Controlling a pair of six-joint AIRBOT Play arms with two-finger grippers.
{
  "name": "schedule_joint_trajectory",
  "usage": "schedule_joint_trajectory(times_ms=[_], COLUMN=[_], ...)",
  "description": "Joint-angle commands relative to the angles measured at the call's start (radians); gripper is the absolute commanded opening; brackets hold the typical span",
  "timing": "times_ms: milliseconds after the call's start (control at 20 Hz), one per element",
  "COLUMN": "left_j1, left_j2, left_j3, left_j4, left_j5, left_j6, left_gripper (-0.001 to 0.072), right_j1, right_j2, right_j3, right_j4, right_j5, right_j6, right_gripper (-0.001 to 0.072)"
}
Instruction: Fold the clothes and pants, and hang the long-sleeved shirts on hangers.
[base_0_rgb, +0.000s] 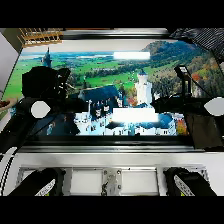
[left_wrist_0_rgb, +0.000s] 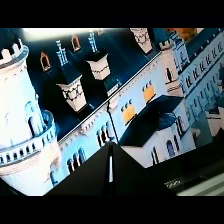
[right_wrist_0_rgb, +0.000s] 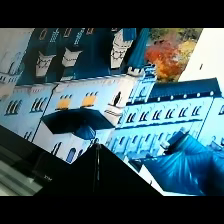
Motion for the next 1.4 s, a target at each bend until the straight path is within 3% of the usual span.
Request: schedule_joint_trajectory(times_ms=[0,700,750,800,1000,1200,1350], left_j1=[-0.001,-0.001,0.005,0.022,0.233,0.489,0.577], left_j2=[0.0,-0.001,0.0,-0.003,-0.101,-0.278,-0.418], left_j3=[0.0,0.0,0.001,0.009,0.08,0.049,0.037], left_j4=[0.0,0.014,0.06,0.142,0.468,0.47,0.47], left_j5=[0.0,0.015,0.033,0.04,-0.042,0.013,0.072], left_j6=[0.0,0.004,0.028,0.022,-0.061,-0.096,-0.135], left_gripper=[0.0014,0.002,0.0302,0.072,0.0687,0.0687,0.0687], right_j1=[0.001,0.0,0.001,0.001,0.001,0.0,0.001], right_j2=[0.0,-0.001,0.0,0.0,0.0,-0.001,0.0], right_j3=[0.0,0.0,0.0,0.0,0.0,0.0,0.0], right_j4=[0.0,0.0,0.0,0.0,0.0,0.0,0.0], right_j5=[0.0,0.0,0.0,0.0,0.0,0.0,0.0], right_j6=[0.0,0.0,0.0,0.001,0.0,0.0,0.0], right_gripper=[0.0039,0.0039,0.0038,0.0039,0.0039,0.0039,0.0039])
